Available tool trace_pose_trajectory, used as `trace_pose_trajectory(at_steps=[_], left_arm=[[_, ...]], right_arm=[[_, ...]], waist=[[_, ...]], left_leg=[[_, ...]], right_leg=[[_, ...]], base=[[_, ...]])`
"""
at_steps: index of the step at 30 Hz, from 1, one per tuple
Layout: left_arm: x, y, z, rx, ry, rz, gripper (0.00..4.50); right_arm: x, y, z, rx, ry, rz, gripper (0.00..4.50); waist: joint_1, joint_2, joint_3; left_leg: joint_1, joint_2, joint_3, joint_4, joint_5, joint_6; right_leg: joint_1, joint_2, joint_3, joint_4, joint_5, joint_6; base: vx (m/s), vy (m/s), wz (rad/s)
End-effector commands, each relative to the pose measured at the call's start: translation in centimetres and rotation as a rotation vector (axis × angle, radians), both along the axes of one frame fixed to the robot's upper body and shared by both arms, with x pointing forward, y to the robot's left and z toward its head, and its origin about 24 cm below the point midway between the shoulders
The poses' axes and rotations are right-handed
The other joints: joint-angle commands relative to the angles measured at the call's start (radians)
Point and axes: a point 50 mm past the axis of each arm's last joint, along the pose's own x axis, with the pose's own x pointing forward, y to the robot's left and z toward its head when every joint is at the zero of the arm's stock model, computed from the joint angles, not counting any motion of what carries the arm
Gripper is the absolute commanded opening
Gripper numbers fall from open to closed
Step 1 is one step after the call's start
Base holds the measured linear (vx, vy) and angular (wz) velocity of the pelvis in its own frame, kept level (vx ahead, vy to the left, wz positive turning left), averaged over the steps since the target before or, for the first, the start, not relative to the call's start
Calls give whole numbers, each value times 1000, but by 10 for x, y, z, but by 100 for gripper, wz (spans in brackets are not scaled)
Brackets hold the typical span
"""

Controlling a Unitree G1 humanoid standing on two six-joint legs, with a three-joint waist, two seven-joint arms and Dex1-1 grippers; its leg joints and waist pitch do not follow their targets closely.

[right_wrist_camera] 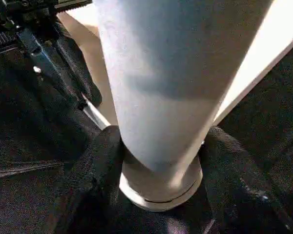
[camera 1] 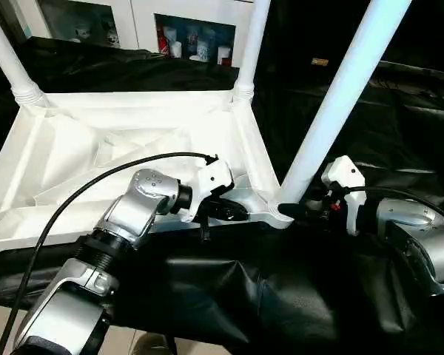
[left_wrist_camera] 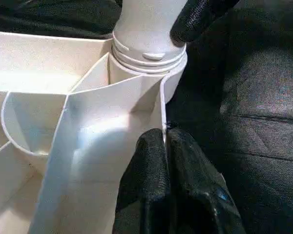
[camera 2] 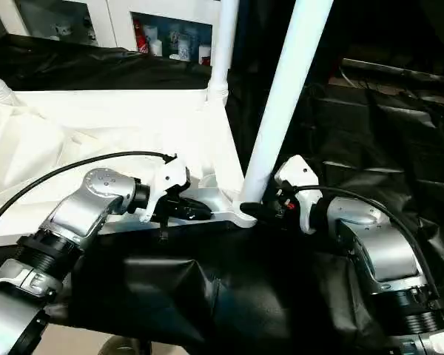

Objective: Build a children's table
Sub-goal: Rotate leg to tighten

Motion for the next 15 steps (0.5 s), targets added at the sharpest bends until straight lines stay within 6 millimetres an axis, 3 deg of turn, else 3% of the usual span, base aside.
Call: trace_pose_trajectory(at_steps=[1,5,6,7,8,9,10,11,13,14,15], left_arm=[[-5,-8,1,-11,3,-55,0],[0,-8,-1,-4,-12,4,0],[10,-10,-3,16,-43,109,0],[13,-11,-3,22,-53,141,0],[17,-12,-4,33,-70,191,0],[17,-12,-4,33,-70,191,0],[26,-16,-4,35,-80,297,0],[32,-21,-4,36,-88,382,0],[37,-26,-4,37,-97,449,0],[40,-38,-2,30,-110,499,0],[42,-44,-1,25,-116,515,0]], right_arm=[[-2,-3,-7,-5,29,-21,199],[-1,-2,-17,-6,45,-100,199],[3,1,-27,-13,70,-205,198],[4,1,-30,-15,77,-238,198],[6,3,-34,-19,90,-289,198],[6,3,-34,-19,90,-289,197],[12,5,-43,-25,108,-428,197],[17,10,-50,-7,129,-544,197],[22,17,-54,18,150,-630,196],[29,35,-55,73,170,-706,196],[33,45,-55,97,176,-724,196]], waist=[[2,-7,-85],[0,-8,-86],[-2,-10,-85],[-5,-10,-78],[-5,-10,-78],[-5,-9,-77],[-9,-12,-76],[-11,-6,-74],[-24,-6,-74],[-24,-3,-74],[-30,-2,-71]], left_leg=[[43,11,-8,-51,-208,68],[42,10,-8,-51,-213,64],[41,9,-7,-51,-218,62],[44,8,-8,-56,-290,31],[44,8,-8,-56,-290,31],[52,9,-15,-59,-363,-5],[52,9,-14,-60,-380,-12],[56,6,-18,-62,-419,-32],[58,2,-32,-66,-492,-69],[60,2,-37,-67,-511,-76],[65,-1,-41,-67,-551,-80]], right_leg=[[52,-3,6,-45,-178,-231],[51,-3,6,-46,-190,-229],[49,-1,6,-48,-201,-226],[41,-3,6,-61,-319,-199],[41,-3,6,-61,-319,-199],[37,-7,4,-73,-435,-164],[34,-6,5,-77,-456,-157],[26,-6,2,-83,-502,-141],[24,-7,-10,-91,-586,-114],[27,-8,-15,-97,-611,-100],[19,-10,-20,-109,-653,-84]], base=[[0,0,0],[0,0,0],[0,0,0],[0,0,0],[-53,3,1],[-53,3,1],[-57,4,3],[0,0,0],[-74,13,-2],[-81,17,-5],[-80,27,-5]])
